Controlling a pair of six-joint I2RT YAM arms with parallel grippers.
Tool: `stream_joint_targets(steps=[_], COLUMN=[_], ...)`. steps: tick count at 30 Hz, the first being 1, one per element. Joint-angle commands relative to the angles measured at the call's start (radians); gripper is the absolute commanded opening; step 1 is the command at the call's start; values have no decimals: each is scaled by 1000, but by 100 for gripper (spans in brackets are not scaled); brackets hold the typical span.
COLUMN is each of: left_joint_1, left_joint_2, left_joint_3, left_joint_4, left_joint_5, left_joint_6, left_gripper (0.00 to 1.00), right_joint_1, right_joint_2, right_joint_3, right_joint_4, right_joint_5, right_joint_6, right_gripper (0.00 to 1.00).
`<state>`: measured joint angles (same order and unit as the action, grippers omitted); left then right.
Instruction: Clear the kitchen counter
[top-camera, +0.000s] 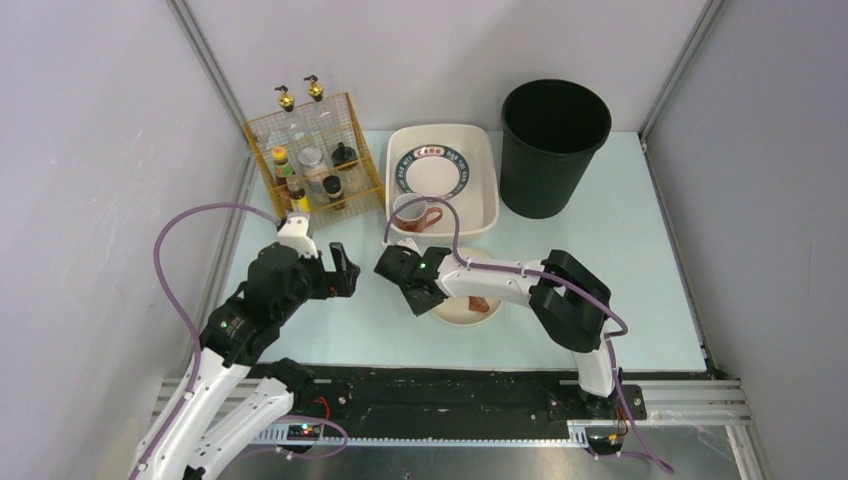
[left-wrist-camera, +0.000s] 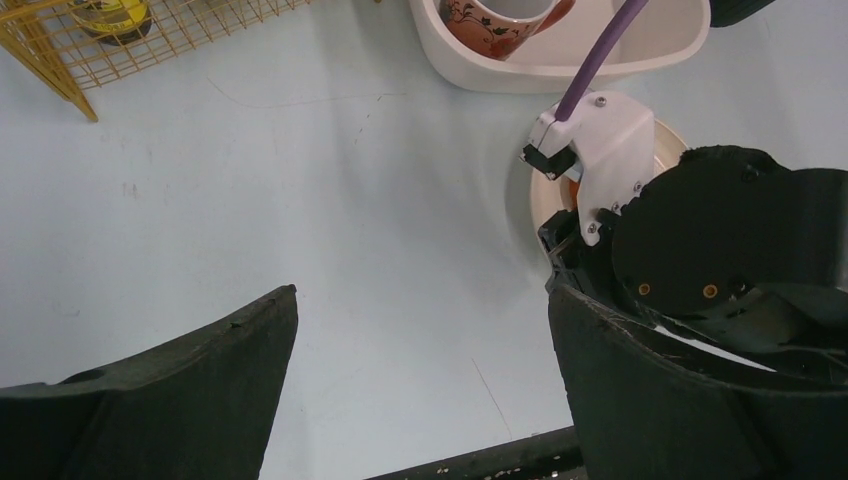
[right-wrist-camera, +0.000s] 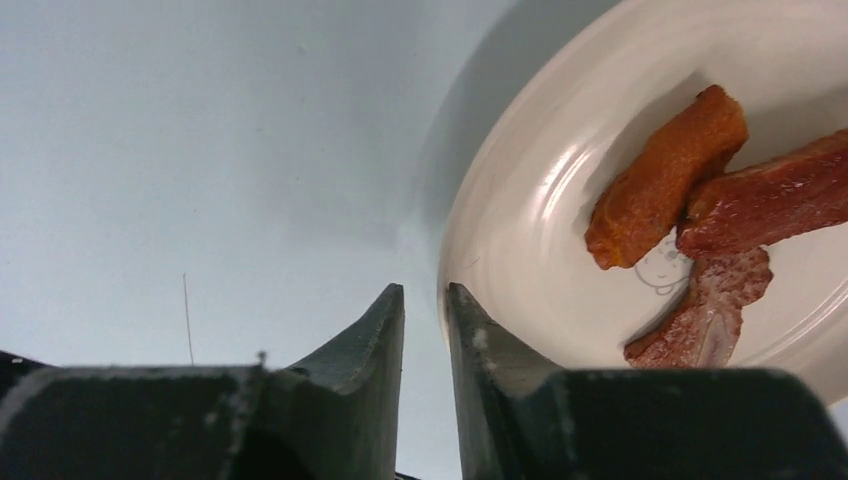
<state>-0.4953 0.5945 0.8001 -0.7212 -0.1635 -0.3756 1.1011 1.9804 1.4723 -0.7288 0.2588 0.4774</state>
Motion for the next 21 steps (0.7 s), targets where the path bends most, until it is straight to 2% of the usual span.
stream_joint_targets(steps=[1, 4, 9, 16, 21], left_joint_1=[-3, -3, -4, -3, -3], left_joint_2=[6, 9, 6, -1, -27], left_joint_3=[1, 1, 1, 1, 3], left_joint_4=[8, 9, 9, 9, 9], left_joint_5=[-9, -8, -6, 3, 5], left_joint_6=[-5, -5, -4, -1, 4], left_gripper=[98, 98, 98, 98, 98], right_joint_1=[25, 40, 34, -29, -122], right_joint_2=[-28, -86, -210, -381, -473], right_joint_3=[31, -1, -54, -140, -228], right_joint_4=[-11, 6, 5, 7, 15], right_joint_5=[-40, -49, 41, 95, 106], right_joint_6=[6, 8, 20, 18, 11], right_gripper=[30, 37, 44, 50, 53])
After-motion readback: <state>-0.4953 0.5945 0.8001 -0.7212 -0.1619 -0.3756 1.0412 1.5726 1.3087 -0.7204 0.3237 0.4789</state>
